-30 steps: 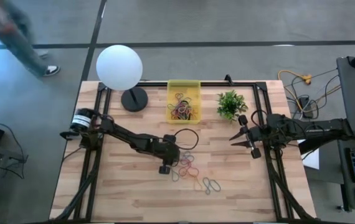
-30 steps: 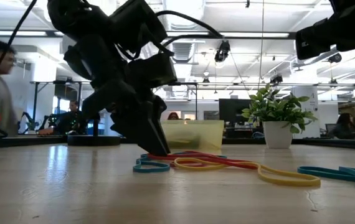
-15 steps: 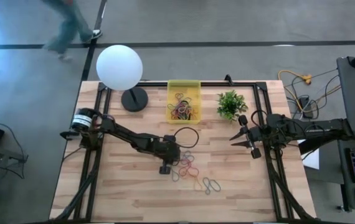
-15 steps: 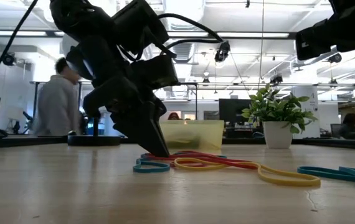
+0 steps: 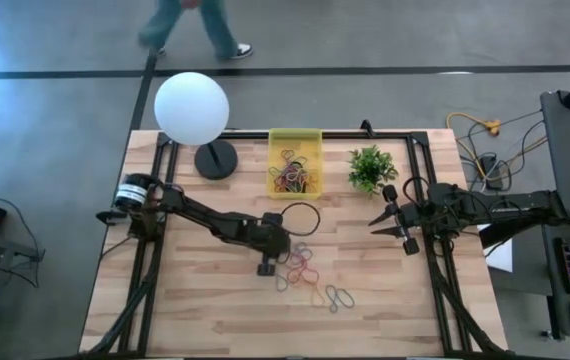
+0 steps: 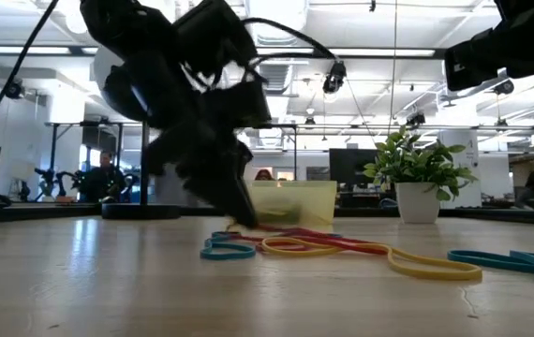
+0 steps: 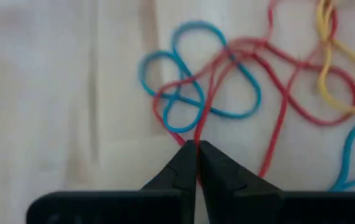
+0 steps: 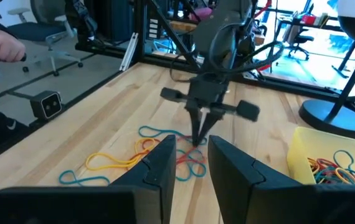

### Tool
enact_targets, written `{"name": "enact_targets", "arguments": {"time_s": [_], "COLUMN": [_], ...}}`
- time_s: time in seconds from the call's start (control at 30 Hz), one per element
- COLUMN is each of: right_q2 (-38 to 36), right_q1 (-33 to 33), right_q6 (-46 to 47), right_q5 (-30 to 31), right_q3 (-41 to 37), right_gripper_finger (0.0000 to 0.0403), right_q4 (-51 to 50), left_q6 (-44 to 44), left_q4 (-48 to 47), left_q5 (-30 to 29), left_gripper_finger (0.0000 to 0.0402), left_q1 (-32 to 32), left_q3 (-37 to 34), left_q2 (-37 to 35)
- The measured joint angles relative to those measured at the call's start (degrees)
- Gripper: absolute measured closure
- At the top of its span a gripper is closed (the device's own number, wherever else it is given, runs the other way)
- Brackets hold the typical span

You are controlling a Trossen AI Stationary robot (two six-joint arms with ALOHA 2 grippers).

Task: Pick and place rubber bands into bin
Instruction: Put the red rubber band into the yellow bin

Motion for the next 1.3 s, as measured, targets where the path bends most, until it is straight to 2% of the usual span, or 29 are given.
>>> {"name": "enact_targets", "arguments": {"time_s": [0.3, 0.63, 0.8, 0.87, 0.97, 1.07, 1.13, 1.2, 1.3], "right_q2": [0.09, 0.07, 0.13, 0.13, 0.13, 0.19, 0.19, 0.17, 0.33], "right_q1": [-0.02, -0.02, -0.02, -0.02, -0.02, -0.02, -0.02, -0.02, -0.04], "right_q6": [-0.24, -0.85, -0.88, -0.9, -0.91, -0.96, -0.98, -0.98, -0.97], "right_q5": [0.2, 0.17, 0.17, 0.17, 0.16, 0.16, 0.16, 0.17, 0.16], "right_q3": [0.02, 0.02, 0.02, 0.02, 0.02, 0.02, 0.02, 0.02, 0.02], "right_gripper_finger": [0.0321, 0.0321, 0.0321, 0.0321, 0.0321, 0.0321, 0.0321, 0.0321, 0.0321], "right_q4": [-0.5, -1.2, -1.54, -1.67, -1.67, -1.67, -1.67, -1.63, -1.52], "left_q6": [3.0, 10.14, 14.58, 16.19, 16.98, 15.81, 13.66, 9.4, 5.08], "left_q4": [3.55, 7.92, 12.59, 14.77, 14.73, 14.35, 11.29, 7.54, 4.19], "left_q5": [-1.06, -7.74, -8.81, -7.02, 0.81, 5.64, 10.29, 10.85, 8.42], "left_gripper_finger": [0.0401, 0.0401, 0.0401, 0.0401, 0.0401, 0.0401, 0.0401, 0.0401, 0.0401], "left_q1": [-0.26, -0.39, -0.63, -0.96, -1.03, -1.01, -0.93, -0.74, -0.7], "left_q3": [0.07, 0.15, 0.11, 0.2, 0.17, -0.18, -0.4, -0.5, -1.69], "left_q2": [-5.67, -10.29, -11.49, -11.87, -12.44, -12.57, -12.54, -11.68, -11.5]}}
